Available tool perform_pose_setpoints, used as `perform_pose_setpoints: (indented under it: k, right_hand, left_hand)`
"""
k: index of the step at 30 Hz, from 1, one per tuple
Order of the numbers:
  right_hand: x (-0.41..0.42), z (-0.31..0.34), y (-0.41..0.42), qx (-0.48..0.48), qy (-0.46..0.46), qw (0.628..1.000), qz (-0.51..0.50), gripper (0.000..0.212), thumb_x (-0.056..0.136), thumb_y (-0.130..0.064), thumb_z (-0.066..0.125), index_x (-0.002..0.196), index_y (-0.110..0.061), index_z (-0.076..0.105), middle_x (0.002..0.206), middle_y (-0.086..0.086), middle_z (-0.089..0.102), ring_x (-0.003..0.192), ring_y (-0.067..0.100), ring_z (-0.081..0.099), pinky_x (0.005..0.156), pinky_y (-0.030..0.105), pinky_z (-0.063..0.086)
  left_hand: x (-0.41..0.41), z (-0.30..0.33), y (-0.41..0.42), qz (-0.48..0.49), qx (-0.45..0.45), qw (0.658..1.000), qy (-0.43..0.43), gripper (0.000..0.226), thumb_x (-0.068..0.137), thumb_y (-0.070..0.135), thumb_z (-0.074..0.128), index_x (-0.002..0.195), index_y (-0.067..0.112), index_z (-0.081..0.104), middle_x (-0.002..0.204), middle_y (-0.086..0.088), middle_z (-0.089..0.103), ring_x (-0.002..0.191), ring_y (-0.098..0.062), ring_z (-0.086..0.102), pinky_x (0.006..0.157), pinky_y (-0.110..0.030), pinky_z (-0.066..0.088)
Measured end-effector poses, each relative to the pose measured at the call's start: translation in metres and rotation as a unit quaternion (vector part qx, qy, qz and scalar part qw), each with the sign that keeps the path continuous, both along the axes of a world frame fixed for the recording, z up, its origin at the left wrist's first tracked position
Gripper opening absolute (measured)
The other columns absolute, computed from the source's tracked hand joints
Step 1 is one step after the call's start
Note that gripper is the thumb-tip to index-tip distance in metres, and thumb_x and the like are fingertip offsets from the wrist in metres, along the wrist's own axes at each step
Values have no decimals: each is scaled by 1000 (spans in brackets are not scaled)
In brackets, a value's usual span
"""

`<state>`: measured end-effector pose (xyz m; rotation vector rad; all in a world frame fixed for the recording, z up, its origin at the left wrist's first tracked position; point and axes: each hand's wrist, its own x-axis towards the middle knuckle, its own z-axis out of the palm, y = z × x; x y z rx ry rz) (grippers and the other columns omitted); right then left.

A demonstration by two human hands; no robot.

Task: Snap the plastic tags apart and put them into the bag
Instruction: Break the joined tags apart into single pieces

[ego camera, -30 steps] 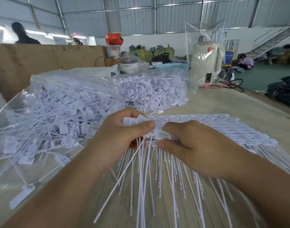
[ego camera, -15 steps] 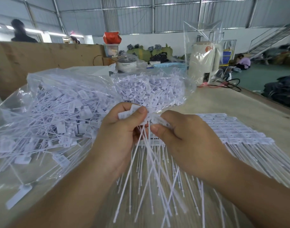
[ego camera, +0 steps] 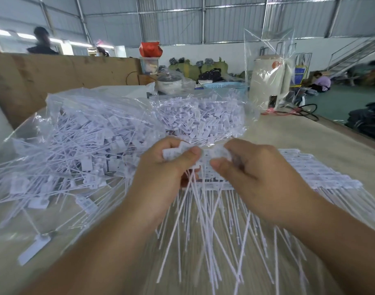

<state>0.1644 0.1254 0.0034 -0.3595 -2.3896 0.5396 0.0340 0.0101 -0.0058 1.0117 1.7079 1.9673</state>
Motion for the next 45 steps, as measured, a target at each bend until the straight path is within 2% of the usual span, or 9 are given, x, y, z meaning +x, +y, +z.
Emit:
perform_pose_setpoints:
  k: [4, 10, 13, 15, 19, 25, 33, 41, 45]
  right_hand:
    - [0, -4, -4, 47, -80, 995, 39, 50, 87, -55, 41, 130, -30, 38, 58, -9, 46, 49, 4, 45, 50, 27, 32]
    - [0, -6, 2, 68, -106, 991, 50, 50, 91, -50, 45, 136, -30, 34, 54, -12, 40, 44, 3, 42, 48, 25, 27]
    - [0, -8, 1, 59, -115, 990, 63, 48, 90, -52, 45, 132, -32, 35, 54, -11, 49, 48, 2, 49, 47, 23, 29]
    - [0, -8, 1, 39, -113, 990, 77, 47, 88, -56, 43, 129, -34, 35, 63, -22, 56, 52, 1, 53, 47, 22, 29]
    - [3, -2, 5, 29, -84, 994, 69, 44, 86, -60, 42, 120, -32, 46, 56, -9, 51, 52, 5, 51, 48, 25, 30]
    - [4, 0, 7, 34, -102, 993, 50, 37, 93, -48, 48, 67, -24, 38, 50, -6, 41, 47, 11, 42, 49, 34, 33]
    - [3, 2, 2, 50, -103, 993, 31, 38, 93, -48, 46, 66, -24, 34, 54, -6, 40, 49, 10, 39, 51, 34, 31]
    - [-1, 0, -6, 24, -25, 999, -9, 36, 89, -53, 41, 65, -27, 33, 56, -5, 42, 51, 14, 44, 50, 34, 36]
    - [-4, -2, -12, 53, -5, 998, -36, 35, 89, -52, 39, 66, -27, 33, 55, -6, 44, 51, 14, 46, 48, 30, 29]
  left_hand:
    - [6, -3, 4, -52, -21, 998, 17, 8, 84, 13, 70, 76, 14, 70, 64, -7, 64, 46, -9, 53, 42, -16, 39]
    - [7, -2, 4, -85, -26, 996, -30, 27, 71, 42, 66, 75, 16, 73, 70, -19, 67, 52, -16, 59, 44, -20, 45]
    - [6, -3, 2, -105, -58, 992, 41, 11, 76, 28, 74, 67, 26, 69, 61, -2, 66, 49, -10, 59, 44, -18, 43]
    - [2, -4, 1, -107, -52, 992, 38, 8, 68, 32, 76, 67, 27, 69, 63, 0, 67, 50, -10, 60, 45, -18, 44]
    - [-6, -1, 0, -86, -33, 995, 41, 13, 69, 35, 79, 71, 25, 71, 66, -5, 68, 53, -16, 63, 46, -25, 48]
    - [-18, 5, -5, -56, -28, 998, 6, 23, 55, 40, 78, 71, 24, 73, 68, -5, 70, 54, -18, 65, 49, -28, 52]
    - [-17, 3, -3, -51, -41, 998, 22, 24, 53, 41, 80, 71, 28, 72, 71, -2, 71, 56, -14, 64, 51, -25, 54]
    - [-5, 2, 3, -47, 62, 995, -62, 9, 65, 27, 76, 69, 23, 70, 62, 0, 65, 48, -10, 59, 43, -17, 46]
    - [3, 2, 1, 20, 71, 997, -5, 8, 70, 34, 74, 74, 28, 70, 65, 1, 67, 52, -11, 60, 48, -19, 47]
